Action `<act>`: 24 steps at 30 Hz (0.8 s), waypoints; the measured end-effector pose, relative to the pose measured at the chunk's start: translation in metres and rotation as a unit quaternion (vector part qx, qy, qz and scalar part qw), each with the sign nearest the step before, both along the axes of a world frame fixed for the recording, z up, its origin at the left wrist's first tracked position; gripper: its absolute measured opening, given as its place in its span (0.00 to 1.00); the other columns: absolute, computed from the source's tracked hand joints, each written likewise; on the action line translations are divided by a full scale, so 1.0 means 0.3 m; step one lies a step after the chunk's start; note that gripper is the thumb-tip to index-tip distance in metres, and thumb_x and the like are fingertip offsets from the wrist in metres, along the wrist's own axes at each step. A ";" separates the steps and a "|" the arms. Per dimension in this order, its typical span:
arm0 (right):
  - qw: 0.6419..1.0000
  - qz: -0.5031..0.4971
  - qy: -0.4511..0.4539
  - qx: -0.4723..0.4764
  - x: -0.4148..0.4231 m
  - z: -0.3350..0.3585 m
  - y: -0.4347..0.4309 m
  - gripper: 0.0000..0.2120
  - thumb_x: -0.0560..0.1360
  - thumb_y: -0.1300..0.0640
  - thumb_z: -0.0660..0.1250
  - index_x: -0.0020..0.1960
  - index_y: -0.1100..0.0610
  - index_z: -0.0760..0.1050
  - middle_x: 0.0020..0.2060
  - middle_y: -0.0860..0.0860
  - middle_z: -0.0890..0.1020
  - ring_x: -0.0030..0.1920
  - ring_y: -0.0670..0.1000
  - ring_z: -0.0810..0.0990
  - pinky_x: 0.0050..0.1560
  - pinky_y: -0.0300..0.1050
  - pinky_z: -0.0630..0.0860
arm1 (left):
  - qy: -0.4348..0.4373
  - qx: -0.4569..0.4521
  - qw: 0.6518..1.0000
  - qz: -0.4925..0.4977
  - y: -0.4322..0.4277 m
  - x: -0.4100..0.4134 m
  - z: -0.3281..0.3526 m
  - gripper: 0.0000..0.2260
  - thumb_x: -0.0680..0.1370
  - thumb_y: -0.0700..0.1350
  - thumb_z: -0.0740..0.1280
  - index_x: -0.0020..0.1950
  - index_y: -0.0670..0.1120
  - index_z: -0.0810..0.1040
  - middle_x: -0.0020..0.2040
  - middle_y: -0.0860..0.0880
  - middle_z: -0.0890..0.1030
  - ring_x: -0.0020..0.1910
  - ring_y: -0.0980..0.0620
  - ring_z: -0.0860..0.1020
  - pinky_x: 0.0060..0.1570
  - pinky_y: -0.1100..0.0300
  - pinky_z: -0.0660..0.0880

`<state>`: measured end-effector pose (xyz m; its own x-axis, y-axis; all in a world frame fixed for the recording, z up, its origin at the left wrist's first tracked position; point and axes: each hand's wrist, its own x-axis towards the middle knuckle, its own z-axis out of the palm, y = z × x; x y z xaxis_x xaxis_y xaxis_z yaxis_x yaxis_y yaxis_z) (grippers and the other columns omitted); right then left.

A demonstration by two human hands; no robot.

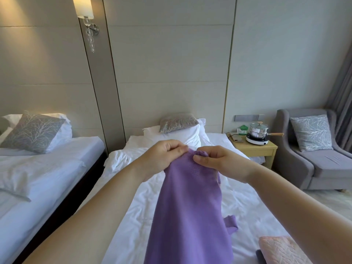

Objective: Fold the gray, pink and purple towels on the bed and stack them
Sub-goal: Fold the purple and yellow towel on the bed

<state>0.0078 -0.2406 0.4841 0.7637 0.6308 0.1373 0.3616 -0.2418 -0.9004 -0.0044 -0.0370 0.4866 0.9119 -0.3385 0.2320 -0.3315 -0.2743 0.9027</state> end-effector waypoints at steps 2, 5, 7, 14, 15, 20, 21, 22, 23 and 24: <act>0.999 0.007 0.030 0.015 -0.005 -0.043 -0.010 0.19 0.76 0.48 0.67 0.42 0.65 0.72 0.39 0.57 0.73 0.43 0.57 0.71 0.47 0.56 0.65 | -0.033 -0.062 0.997 0.023 0.006 0.009 0.021 0.11 0.80 0.47 0.62 0.41 0.49 0.81 0.39 0.50 0.80 0.40 0.55 0.75 0.43 0.61 0.71; 0.998 -0.010 0.044 0.046 -0.007 -0.077 -0.057 0.19 0.72 0.48 0.67 0.45 0.67 0.74 0.41 0.55 0.76 0.45 0.53 0.74 0.53 0.51 0.67 | -0.036 -0.191 0.977 0.092 0.057 0.018 0.054 0.12 0.79 0.46 0.64 0.37 0.50 0.80 0.36 0.52 0.76 0.38 0.57 0.73 0.43 0.61 0.67; 0.996 -0.032 0.052 0.065 0.002 -0.070 -0.095 0.20 0.71 0.48 0.67 0.45 0.67 0.74 0.40 0.57 0.76 0.44 0.56 0.73 0.51 0.51 0.67 | -0.010 -0.201 0.973 0.116 0.110 0.021 0.057 0.12 0.79 0.47 0.64 0.37 0.50 0.81 0.36 0.50 0.79 0.38 0.55 0.76 0.44 0.60 0.70; 1.000 0.022 -0.002 0.007 0.015 0.047 -0.032 0.12 0.74 0.54 0.66 0.36 0.61 0.71 0.38 0.54 0.71 0.43 0.50 0.69 0.50 0.44 0.64 | 0.050 0.031 0.992 0.115 0.126 0.040 -0.044 0.11 0.77 0.51 0.67 0.51 0.44 0.80 0.47 0.50 0.80 0.50 0.54 0.76 0.53 0.59 0.68; 0.999 0.030 -0.014 -0.012 0.013 0.063 -0.009 0.12 0.74 0.55 0.65 0.35 0.58 0.69 0.36 0.53 0.68 0.42 0.50 0.67 0.49 0.44 0.63 | 0.066 0.021 0.996 0.059 0.092 0.034 -0.043 0.12 0.77 0.53 0.65 0.55 0.47 0.80 0.53 0.51 0.81 0.54 0.56 0.76 0.57 0.60 0.68; 0.999 0.019 -0.023 -0.018 0.029 0.071 -0.014 0.10 0.77 0.58 0.64 0.42 0.65 0.75 0.40 0.52 0.77 0.45 0.48 0.74 0.54 0.45 0.68 | 0.079 0.006 0.994 -0.075 -0.009 0.024 -0.068 0.14 0.77 0.54 0.65 0.54 0.44 0.81 0.49 0.50 0.80 0.50 0.56 0.76 0.58 0.58 0.72; 0.999 0.014 -0.022 -0.025 0.029 0.059 -0.031 0.10 0.78 0.57 0.64 0.41 0.62 0.75 0.39 0.51 0.77 0.43 0.47 0.74 0.51 0.43 0.70 | 0.073 -0.009 0.995 -0.072 -0.004 0.024 -0.065 0.11 0.77 0.53 0.67 0.51 0.48 0.83 0.46 0.53 0.81 0.47 0.57 0.76 0.52 0.64 0.73; 0.999 0.009 -0.018 -0.039 0.028 0.043 -0.048 0.11 0.78 0.55 0.64 0.40 0.61 0.74 0.36 0.52 0.76 0.39 0.47 0.73 0.45 0.42 0.70 | 0.067 -0.031 0.995 -0.070 0.005 0.024 -0.059 0.08 0.75 0.52 0.68 0.47 0.50 0.83 0.43 0.54 0.81 0.44 0.58 0.76 0.47 0.68 0.72; 0.998 0.005 -0.010 -0.057 0.023 0.022 -0.066 0.12 0.78 0.54 0.64 0.40 0.61 0.72 0.34 0.53 0.73 0.36 0.48 0.72 0.39 0.42 0.69 | 0.066 -0.062 0.994 -0.069 0.018 0.026 -0.055 0.07 0.74 0.52 0.69 0.44 0.50 0.83 0.41 0.55 0.80 0.42 0.59 0.77 0.43 0.70 0.72; 0.997 0.001 0.000 -0.071 0.019 -0.001 -0.082 0.13 0.78 0.54 0.64 0.40 0.61 0.72 0.33 0.53 0.73 0.34 0.48 0.71 0.36 0.42 0.69 | 0.073 -0.102 0.990 -0.067 0.033 0.030 -0.052 0.06 0.72 0.51 0.71 0.42 0.50 0.83 0.39 0.54 0.81 0.40 0.59 0.77 0.40 0.70 0.72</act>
<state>0.0135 -0.2651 0.4839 0.7624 0.6454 0.0457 0.3619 -0.3669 -0.8570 0.0045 -0.0271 0.4710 0.8911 -0.4182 0.1760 -0.2136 -0.0444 0.9759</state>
